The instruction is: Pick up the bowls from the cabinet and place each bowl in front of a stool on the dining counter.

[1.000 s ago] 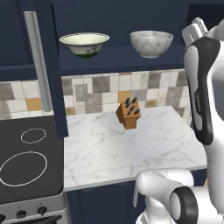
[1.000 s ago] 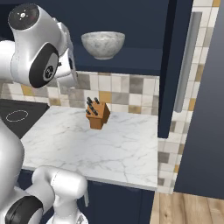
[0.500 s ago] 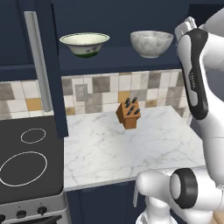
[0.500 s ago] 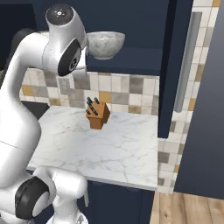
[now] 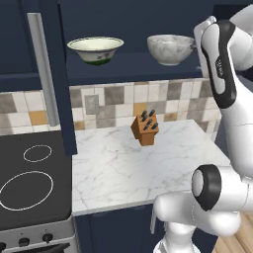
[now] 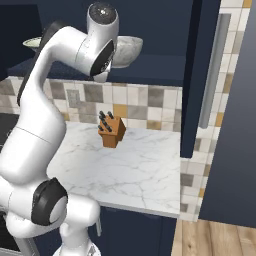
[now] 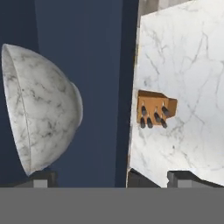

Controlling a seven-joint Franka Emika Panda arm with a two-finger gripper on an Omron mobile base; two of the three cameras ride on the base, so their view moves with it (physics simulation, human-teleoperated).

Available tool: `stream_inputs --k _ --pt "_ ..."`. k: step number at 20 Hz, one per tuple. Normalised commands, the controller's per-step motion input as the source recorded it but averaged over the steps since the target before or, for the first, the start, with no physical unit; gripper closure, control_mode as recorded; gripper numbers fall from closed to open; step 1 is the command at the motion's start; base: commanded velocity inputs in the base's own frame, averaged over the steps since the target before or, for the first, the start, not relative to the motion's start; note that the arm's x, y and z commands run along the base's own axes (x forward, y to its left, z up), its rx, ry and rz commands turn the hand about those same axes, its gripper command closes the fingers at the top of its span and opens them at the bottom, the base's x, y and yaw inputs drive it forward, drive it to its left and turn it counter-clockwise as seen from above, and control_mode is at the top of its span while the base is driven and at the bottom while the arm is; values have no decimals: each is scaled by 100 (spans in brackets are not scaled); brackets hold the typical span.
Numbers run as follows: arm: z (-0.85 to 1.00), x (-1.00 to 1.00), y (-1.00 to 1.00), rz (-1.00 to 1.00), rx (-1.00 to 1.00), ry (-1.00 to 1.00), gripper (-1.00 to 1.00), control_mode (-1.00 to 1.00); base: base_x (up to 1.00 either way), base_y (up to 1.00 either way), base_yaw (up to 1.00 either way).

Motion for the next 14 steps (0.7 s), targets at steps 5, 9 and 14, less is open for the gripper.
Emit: stream_inputs --k 5,9,14 --pt "1 58 0 0 8 0 -100 -100 0 0 0" --pt "0 57 0 0 8 -3 -100 -100 0 0 0" --pt "0 43 0 0 5 -11 -100 -100 0 0 0"
